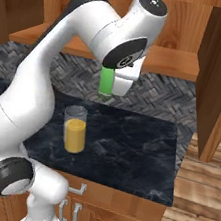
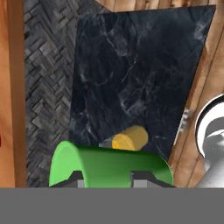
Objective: There is a tray on the dining counter. Grab the cup, mug, and pitcher and place them on the tray. The pitcher may be placed next to the tray if it cannot fit the tray.
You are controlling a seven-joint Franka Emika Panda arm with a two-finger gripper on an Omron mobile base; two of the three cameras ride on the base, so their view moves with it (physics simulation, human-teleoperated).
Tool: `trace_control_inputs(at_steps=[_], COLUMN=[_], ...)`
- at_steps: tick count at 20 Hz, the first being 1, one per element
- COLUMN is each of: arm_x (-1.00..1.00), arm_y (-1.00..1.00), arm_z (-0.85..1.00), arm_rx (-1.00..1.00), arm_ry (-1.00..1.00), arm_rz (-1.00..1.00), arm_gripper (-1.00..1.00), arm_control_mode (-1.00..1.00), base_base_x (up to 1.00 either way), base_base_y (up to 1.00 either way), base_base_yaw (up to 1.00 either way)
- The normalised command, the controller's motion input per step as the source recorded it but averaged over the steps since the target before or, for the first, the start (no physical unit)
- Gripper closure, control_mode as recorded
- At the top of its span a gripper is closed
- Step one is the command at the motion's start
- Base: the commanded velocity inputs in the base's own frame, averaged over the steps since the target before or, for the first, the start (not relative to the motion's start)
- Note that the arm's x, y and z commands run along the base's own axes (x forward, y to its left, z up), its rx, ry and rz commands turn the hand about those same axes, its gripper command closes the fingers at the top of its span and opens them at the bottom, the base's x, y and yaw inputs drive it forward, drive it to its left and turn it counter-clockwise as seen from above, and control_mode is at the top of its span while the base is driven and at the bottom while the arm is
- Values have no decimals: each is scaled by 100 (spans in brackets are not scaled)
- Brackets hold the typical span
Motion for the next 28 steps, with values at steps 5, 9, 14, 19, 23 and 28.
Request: trace_control_inputs(at_steps=[5,9,14,19,23,28], arm_x=[-65,-38,-24,-10,0,-5], arm_y=[59,25,25,28,22,28], arm_z=[-17,-2,-15,-3,-3,-14], arm_rx=[-2,0,0,0,0,0], arm_ry=[-12,-26,-6,0,0,0], arm_rz=[0,0,0,0,0,0], arm_gripper=[100,100,100,100,100,100], arm_control_mode=[-100,-100,-100,-100,-100,-100], base_base_x=[0,0,0,0,0,0], base_base_y=[0,0,0,0,0,0], base_base_yaw=[0,0,0,0,0,0])
